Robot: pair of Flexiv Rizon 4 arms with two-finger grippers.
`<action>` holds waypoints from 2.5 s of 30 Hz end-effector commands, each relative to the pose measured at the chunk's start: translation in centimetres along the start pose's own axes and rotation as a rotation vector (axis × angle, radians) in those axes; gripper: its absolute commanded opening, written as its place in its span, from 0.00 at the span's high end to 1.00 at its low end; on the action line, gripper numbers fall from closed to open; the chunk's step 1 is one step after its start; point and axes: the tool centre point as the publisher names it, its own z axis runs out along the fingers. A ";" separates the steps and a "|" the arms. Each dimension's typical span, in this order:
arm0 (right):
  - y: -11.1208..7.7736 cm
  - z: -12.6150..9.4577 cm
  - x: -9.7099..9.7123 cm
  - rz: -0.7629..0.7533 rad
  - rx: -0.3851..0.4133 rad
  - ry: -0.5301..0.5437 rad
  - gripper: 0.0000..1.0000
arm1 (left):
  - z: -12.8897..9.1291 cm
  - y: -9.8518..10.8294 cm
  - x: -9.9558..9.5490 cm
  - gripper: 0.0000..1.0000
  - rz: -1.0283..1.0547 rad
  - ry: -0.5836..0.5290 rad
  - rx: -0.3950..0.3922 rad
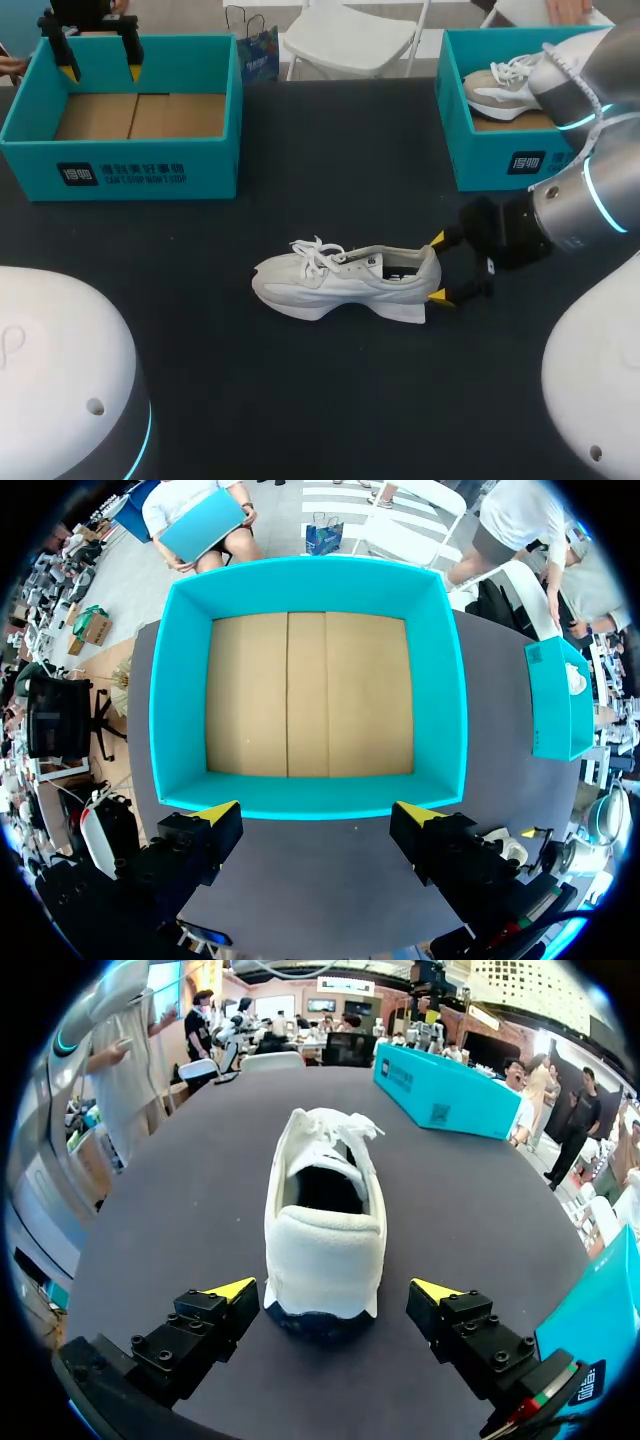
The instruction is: Take the shoe out of the shoebox, open the shoe tongue, remove and reinsert the insole, then place the shoe into the shoebox
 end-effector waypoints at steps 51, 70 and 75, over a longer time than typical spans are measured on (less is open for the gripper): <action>-1.9 5.1 1.0 0.055 -0.124 0.940 0.00 | 0.0 0.0 0.0 0.00 0.000 0.000 0.000; -1.5 6.2 1.0 0.033 -0.138 0.971 1.00 | 0.0 0.0 0.0 0.00 0.000 0.000 0.000; -1.5 6.2 1.0 0.033 -0.138 0.971 1.00 | 0.0 0.0 0.0 0.00 0.000 0.000 0.000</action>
